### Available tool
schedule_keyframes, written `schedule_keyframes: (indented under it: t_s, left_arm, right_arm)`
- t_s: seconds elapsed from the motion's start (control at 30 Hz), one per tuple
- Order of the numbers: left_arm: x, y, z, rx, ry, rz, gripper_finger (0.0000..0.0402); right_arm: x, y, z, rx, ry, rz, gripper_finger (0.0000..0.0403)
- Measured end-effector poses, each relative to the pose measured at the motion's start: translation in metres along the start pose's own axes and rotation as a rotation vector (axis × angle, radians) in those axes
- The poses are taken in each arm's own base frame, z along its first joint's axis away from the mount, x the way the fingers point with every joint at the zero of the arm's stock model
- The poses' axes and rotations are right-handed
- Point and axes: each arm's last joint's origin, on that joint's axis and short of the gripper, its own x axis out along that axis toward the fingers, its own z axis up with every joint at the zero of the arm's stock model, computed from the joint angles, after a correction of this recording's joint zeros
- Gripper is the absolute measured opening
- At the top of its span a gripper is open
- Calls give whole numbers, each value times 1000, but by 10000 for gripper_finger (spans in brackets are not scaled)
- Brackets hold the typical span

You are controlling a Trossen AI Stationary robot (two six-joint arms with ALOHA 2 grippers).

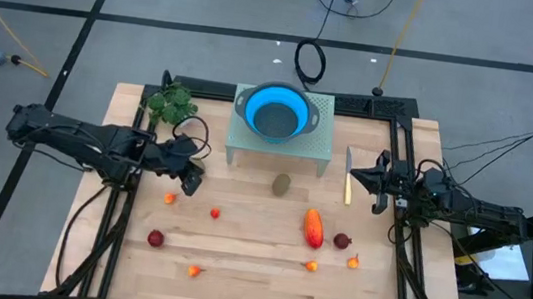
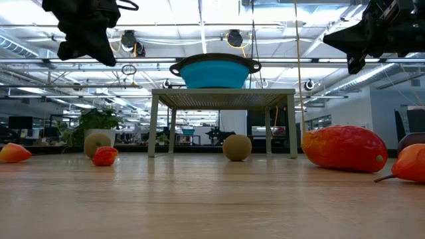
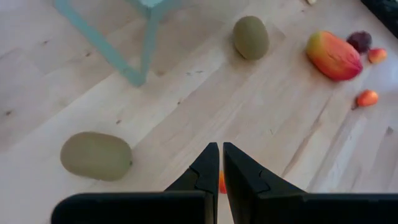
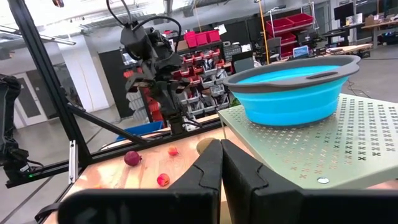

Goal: Pick & Place Fruit
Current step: Put the kiwi into the colander on the shelf

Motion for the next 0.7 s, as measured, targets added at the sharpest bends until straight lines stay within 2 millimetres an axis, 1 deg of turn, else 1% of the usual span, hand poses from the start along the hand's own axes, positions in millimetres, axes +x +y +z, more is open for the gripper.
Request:
schedule_keyframes:
  t_s: [0.13,0.2,0.27,0.4,0.57,0.7]
  left_arm:
    - [0,1,-1,-21,8,12,27]
    - [0,2,-1,-24,13,19,42]
    - [0,2,-2,-37,15,22,69]
    - [0,4,-2,-89,5,54,143]
    - [0,8,-5,-130,17,102,257]
    - [2,9,-6,-112,34,127,339]
  right_arm:
    - [0,0,0,2,0,0,0]
    - [0,0,0,2,-1,0,0]
    - [0,0,0,3,-1,0,0]
    - [0,0,0,3,-1,0,0]
    - [0,0,0,3,-5,1,0]
    - [0,0,1,3,-10,3,0]
